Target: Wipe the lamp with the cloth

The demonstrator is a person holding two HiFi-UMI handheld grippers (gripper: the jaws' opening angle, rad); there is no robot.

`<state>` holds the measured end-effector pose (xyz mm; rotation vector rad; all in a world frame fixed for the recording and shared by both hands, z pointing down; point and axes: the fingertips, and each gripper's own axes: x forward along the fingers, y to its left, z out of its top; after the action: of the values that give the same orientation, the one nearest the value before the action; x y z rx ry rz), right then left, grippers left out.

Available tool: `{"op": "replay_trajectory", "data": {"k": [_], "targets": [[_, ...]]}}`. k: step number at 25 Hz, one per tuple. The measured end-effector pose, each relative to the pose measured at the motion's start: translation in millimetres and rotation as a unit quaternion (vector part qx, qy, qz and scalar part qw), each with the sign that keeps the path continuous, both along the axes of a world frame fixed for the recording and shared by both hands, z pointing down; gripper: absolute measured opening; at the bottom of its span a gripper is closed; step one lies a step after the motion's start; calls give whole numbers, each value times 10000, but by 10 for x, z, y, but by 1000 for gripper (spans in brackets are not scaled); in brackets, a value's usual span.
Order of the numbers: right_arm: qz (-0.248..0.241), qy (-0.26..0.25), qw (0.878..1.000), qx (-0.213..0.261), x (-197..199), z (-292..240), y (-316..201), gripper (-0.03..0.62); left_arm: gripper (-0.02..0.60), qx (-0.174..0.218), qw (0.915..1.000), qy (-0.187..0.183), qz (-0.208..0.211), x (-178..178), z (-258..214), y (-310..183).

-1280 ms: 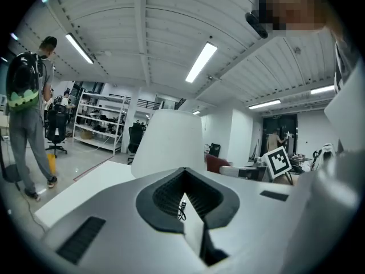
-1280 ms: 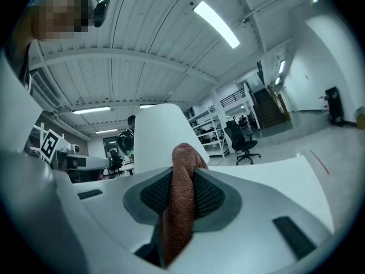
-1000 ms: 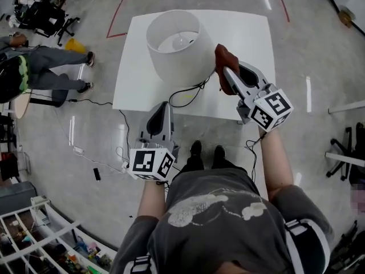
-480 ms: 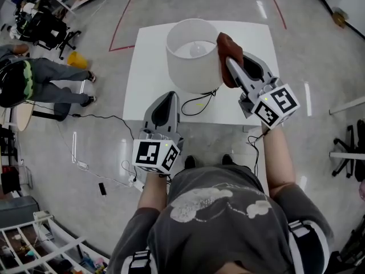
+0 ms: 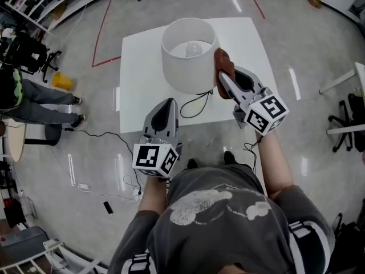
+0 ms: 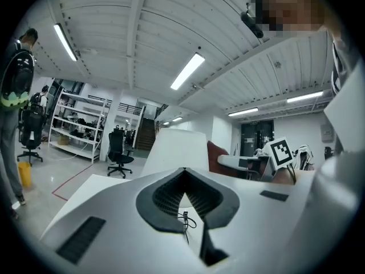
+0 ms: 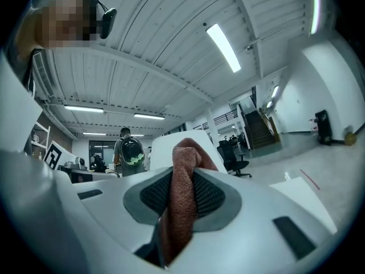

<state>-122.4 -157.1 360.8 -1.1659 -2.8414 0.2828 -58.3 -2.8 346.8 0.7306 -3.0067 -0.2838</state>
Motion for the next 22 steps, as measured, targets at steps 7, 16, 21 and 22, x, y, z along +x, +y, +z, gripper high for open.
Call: {"op": "replay_trajectory", "data": {"k": [7, 16, 21, 22], "targets": [[426, 424, 9979, 261, 209, 336, 124, 86, 8, 109, 9983, 348, 452, 82, 309, 126], [1011, 864, 9906, 334, 356, 695, 317, 86, 8, 141, 9932, 737, 895, 134, 611, 416], [1139, 1011, 9875, 402, 553, 816, 325, 86, 8, 165, 9917, 858, 938, 157, 725, 440], [1146, 1056, 9870, 405, 589, 829, 303, 86, 8, 180, 9917, 865, 937, 155, 719, 411]]}}
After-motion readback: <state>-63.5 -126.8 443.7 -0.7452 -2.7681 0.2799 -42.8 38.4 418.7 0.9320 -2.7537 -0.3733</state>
